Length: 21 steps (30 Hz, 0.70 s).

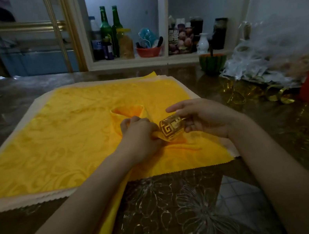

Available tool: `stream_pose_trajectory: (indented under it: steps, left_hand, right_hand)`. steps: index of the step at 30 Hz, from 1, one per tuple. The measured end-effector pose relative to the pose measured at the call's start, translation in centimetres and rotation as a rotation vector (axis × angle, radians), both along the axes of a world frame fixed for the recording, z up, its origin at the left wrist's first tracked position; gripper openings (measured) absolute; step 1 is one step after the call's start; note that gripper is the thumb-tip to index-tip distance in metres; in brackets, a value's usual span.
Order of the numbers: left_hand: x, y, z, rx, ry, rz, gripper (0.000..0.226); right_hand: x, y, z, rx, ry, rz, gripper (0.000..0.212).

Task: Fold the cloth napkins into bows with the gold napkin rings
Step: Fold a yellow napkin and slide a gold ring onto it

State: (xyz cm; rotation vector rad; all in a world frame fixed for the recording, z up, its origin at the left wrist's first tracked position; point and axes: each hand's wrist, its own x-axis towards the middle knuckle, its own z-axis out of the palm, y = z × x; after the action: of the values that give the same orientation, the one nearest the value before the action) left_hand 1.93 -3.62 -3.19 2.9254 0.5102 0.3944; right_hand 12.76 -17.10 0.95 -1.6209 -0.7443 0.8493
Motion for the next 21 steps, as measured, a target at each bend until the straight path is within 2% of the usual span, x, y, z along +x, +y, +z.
stream_pose_trajectory:
  steps: [2, 5, 12, 14, 17, 21]
  left_hand:
    - [-0.1, 0.2, -0.4, -0.092, -0.086, 0.008, 0.032]
    - [-0.1, 0.3, -0.7, -0.24, -0.179, 0.04, 0.028]
    - [0.3, 0.6, -0.8, -0.437, -0.326, 0.029, 0.013]
    - [0.2, 0.8, -0.9, -0.45, -0.303, 0.017, 0.018]
    - [0.2, 0.5, -0.5, -0.477, -0.328, 0.047, 0.011]
    - [0.1, 0.6, -0.5, -0.494, -0.31, 0.079, 0.016]
  right_hand:
    - [-0.8, 0.4, 0.0, -0.027, -0.086, 0.003, 0.018]
    - [-1.1, 0.5, 0.0, 0.025, -0.183, -0.025, 0.026]
    - [-0.9, 0.0, 0.5, 0.133, -0.47, -0.14, 0.032]
    - [-0.8, -0.1, 0.6, 0.132, -0.464, -0.154, 0.034]
    - [-0.7, 0.0, 0.5, 0.101, -0.521, -0.175, 0.033]
    - [-0.2, 0.0, 0.3, 0.176, -0.519, -0.291, 0.026]
